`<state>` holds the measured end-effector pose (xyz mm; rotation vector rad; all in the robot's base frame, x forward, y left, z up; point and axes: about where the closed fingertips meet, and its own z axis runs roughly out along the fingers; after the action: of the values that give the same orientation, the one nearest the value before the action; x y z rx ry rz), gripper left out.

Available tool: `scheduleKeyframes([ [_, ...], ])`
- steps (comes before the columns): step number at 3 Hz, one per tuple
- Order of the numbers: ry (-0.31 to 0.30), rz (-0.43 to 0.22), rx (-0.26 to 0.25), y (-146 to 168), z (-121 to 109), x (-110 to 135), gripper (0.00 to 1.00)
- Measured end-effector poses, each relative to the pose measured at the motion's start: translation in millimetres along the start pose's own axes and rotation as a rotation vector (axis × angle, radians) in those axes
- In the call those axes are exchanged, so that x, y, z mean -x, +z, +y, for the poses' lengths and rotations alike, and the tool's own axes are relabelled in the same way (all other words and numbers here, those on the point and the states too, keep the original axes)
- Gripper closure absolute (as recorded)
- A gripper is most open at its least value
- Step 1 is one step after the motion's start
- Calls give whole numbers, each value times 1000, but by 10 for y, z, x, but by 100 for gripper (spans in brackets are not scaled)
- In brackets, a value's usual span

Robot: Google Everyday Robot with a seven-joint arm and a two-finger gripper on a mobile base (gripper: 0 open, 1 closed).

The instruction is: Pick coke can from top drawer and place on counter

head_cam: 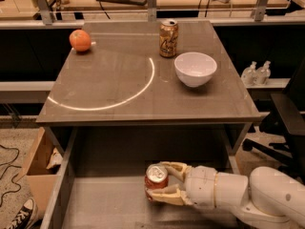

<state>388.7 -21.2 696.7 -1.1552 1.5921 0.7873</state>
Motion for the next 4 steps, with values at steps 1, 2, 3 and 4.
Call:
scheduleKeyframes([
  [1, 7, -16, 44, -338, -44, 529, 100],
  [2, -8, 4, 77, -556, -132, 1164, 100],
  [3, -40, 31, 98, -489, -295, 1806, 100],
  [4, -66, 52, 104, -246, -424, 2389, 100],
])
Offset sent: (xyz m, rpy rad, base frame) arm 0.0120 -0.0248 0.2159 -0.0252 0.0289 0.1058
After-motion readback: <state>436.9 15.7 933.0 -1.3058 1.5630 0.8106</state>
